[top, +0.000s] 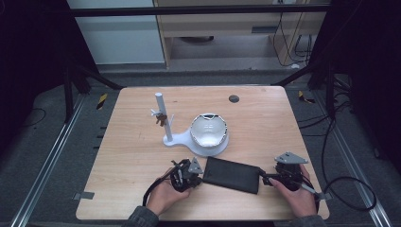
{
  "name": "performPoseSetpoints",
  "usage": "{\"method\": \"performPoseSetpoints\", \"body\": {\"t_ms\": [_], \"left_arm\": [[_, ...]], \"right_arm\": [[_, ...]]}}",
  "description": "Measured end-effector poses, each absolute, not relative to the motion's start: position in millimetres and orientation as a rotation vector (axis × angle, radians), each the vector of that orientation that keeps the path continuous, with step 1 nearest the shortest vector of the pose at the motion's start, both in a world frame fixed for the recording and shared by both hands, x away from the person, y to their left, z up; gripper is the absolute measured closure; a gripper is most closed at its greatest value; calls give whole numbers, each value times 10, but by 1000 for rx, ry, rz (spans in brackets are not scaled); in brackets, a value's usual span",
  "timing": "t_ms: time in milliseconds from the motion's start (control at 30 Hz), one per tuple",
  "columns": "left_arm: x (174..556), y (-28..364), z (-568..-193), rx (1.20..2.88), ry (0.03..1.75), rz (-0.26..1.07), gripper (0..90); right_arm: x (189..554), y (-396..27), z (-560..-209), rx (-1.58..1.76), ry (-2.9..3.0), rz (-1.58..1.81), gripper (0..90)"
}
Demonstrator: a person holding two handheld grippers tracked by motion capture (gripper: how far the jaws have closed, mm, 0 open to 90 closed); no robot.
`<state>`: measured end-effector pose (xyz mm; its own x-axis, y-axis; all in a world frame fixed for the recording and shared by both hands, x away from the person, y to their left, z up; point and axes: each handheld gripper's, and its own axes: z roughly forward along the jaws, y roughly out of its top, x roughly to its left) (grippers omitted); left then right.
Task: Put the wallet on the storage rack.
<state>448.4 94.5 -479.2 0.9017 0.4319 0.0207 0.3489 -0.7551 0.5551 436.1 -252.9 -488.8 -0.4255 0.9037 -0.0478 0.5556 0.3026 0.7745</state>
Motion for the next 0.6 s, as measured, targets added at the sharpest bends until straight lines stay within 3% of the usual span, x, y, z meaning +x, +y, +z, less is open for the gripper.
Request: {"method": "performPoseSetpoints", "body": {"t_ms": [600], "left_arm": [[4494, 994, -4721, 2395, 602, 175, 895]], "right_arm": [[4275, -2320, -4809, 1167, 2158, 1040, 71]]}}
